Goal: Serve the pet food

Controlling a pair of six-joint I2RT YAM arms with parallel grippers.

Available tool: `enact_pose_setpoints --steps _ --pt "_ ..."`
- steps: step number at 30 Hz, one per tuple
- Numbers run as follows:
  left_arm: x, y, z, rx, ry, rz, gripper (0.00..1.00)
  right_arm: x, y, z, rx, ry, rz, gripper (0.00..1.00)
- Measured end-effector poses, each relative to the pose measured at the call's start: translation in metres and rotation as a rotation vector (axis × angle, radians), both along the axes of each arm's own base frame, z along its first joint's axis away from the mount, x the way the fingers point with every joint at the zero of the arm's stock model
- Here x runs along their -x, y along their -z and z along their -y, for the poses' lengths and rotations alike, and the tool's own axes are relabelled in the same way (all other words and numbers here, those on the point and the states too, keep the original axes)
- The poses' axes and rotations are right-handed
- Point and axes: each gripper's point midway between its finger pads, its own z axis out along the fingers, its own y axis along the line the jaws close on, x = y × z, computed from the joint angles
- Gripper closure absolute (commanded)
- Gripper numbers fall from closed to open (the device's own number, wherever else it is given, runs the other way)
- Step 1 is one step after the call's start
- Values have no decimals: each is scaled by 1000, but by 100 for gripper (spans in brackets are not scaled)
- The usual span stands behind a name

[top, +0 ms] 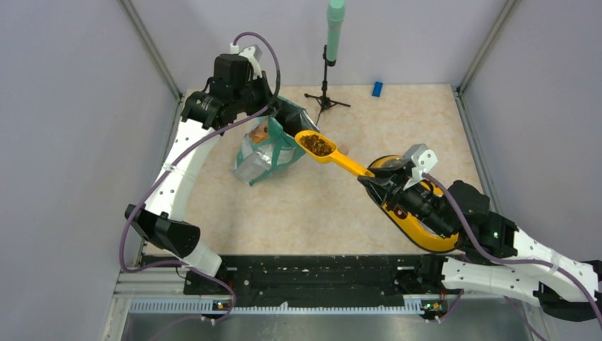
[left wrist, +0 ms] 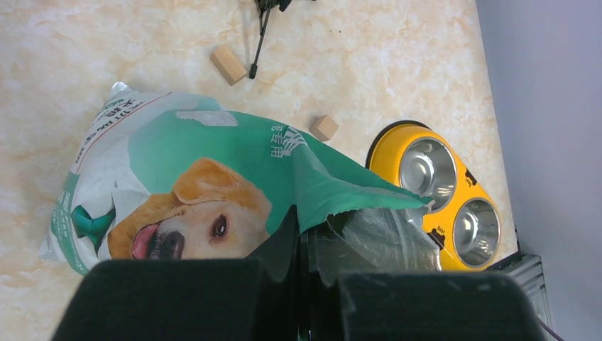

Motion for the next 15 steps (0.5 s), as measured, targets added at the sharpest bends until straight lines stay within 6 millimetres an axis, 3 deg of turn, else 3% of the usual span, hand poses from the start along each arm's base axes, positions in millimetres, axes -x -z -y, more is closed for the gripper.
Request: enact_pose_setpoints --steps 15 --pt "-4 -2 -7 -1 5 5 100 -11 -11 37 -47 154 4 100"
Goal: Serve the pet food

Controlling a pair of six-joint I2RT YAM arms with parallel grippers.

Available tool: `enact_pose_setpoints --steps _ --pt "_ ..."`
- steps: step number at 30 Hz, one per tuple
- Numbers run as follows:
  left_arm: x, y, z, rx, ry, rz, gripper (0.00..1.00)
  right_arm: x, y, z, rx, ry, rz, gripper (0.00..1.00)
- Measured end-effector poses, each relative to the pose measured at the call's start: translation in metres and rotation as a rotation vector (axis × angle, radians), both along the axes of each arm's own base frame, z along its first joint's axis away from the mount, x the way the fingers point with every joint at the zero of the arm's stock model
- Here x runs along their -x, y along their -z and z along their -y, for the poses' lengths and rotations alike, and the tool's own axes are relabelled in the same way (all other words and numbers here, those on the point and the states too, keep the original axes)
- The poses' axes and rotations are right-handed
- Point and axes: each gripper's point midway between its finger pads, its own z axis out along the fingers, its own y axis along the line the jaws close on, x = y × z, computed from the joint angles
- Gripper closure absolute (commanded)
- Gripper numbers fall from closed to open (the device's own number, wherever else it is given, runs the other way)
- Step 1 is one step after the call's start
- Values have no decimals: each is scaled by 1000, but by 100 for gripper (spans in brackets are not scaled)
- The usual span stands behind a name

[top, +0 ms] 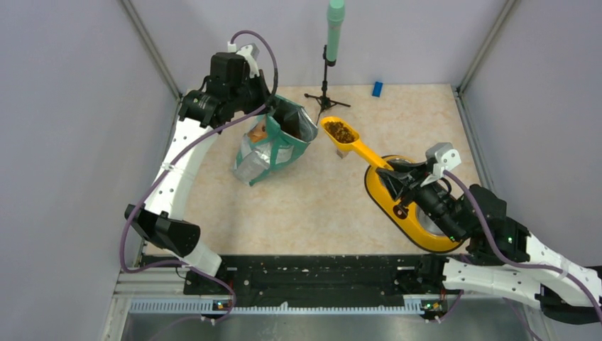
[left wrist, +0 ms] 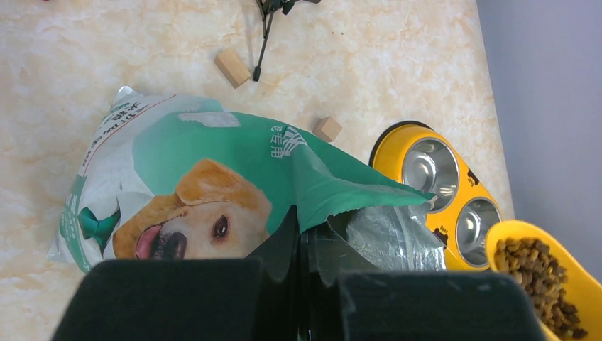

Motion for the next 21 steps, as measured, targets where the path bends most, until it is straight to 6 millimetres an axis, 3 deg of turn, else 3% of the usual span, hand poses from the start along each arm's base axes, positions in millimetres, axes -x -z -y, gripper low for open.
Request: enact_pose_setpoints --steps 6,11,16,21 --pt "0 0 -1 0 2 2 100 -4 6 27 0 100 -21 100" --pt "-1 0 -2 -1 4 2 100 -6 15 61 -12 214 -48 100" --pt "0 0 -1 -2 9 3 100 -7 41 93 -19 333 -105 100" --pt "0 0 -1 -5 16 6 100 -7 65 108 -33 410 -167 100"
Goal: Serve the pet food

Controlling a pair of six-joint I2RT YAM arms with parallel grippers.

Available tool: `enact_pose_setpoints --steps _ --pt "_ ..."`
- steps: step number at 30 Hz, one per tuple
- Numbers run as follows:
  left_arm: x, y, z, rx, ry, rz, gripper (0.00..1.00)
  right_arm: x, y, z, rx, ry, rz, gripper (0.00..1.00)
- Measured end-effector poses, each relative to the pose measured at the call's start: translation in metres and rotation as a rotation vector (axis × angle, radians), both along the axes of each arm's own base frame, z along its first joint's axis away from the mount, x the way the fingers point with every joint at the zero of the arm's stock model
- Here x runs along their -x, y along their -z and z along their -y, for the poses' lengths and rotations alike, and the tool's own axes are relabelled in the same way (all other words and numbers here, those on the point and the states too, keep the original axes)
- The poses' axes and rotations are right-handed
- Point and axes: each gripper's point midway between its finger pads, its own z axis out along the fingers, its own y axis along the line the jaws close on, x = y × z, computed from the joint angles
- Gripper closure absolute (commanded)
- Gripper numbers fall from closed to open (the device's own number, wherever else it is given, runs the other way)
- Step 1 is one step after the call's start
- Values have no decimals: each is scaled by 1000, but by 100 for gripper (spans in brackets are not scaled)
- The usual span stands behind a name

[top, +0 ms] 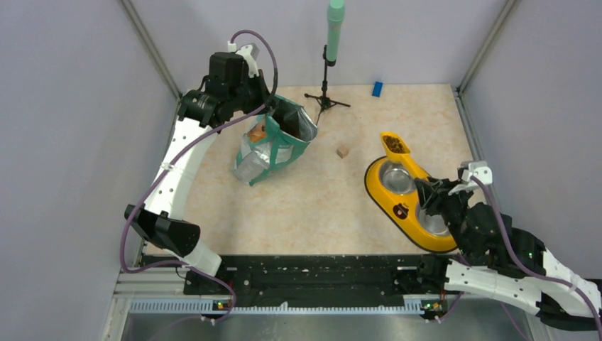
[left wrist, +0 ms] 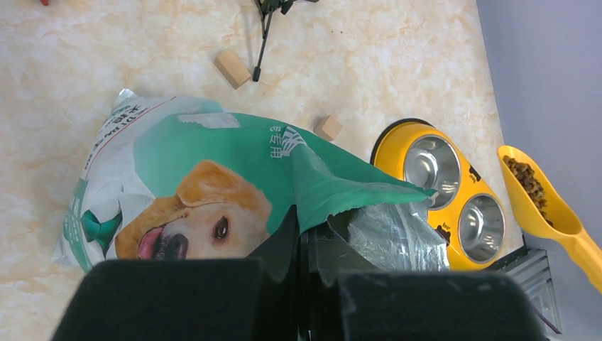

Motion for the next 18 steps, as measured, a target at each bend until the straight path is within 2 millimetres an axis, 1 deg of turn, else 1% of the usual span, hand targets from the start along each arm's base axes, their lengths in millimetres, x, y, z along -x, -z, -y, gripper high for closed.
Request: enact_pose_setpoints --steps 13,18 --pt "0 -2 -3 -4 1 8 100 0 48 -3 -86 86 -130 100" --pt "4 -2 -5 -8 2 13 100 2 66 -2 -114 117 -179 100"
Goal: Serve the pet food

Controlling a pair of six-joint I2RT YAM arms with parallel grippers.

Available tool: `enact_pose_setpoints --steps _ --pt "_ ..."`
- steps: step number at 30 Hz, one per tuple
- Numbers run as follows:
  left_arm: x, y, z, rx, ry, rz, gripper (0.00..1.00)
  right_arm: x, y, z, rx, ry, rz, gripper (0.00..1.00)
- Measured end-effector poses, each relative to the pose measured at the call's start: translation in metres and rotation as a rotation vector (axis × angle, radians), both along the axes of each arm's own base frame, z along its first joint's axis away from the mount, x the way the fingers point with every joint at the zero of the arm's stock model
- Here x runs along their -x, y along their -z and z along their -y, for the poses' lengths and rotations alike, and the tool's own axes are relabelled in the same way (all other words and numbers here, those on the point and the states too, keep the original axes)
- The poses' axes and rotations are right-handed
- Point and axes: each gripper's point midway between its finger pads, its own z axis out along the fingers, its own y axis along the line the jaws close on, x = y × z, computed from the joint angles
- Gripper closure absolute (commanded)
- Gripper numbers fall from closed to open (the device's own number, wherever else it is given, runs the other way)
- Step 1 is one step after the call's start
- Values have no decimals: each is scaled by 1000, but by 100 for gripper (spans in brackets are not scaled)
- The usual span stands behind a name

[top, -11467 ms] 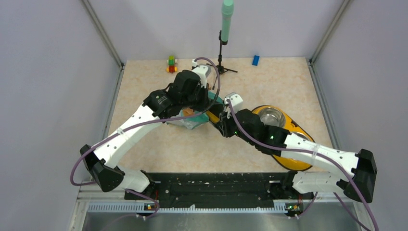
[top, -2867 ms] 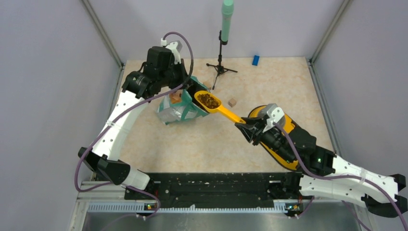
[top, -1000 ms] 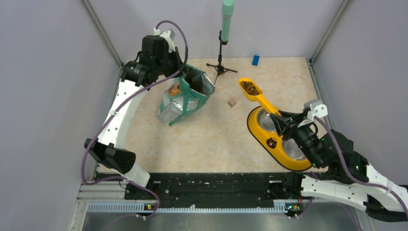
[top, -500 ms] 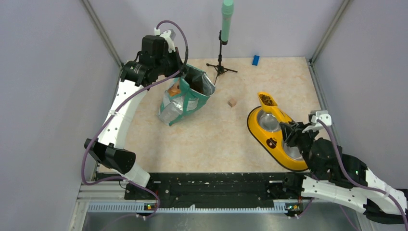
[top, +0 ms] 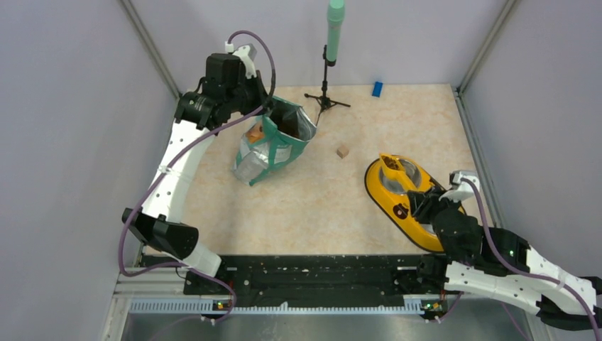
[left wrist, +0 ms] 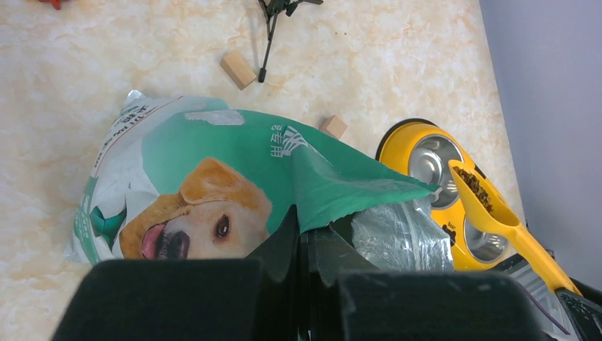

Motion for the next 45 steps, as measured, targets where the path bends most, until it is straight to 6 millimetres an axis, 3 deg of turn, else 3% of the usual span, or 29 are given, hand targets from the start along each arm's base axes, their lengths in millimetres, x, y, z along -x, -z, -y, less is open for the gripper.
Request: enact_pose_setpoints --steps 14,21,31,45 --pt "3 0 -3 -3 2 15 100 8 32 18 -78 125 -112 100" --pt "5 0 -2 7 12 24 100 10 52 23 3 201 -183 100" --pt "7 0 -1 12 19 24 100 13 47 27 -20 241 -211 100" --pt "8 0 0 25 20 19 100 15 39 15 64 248 -285 100"
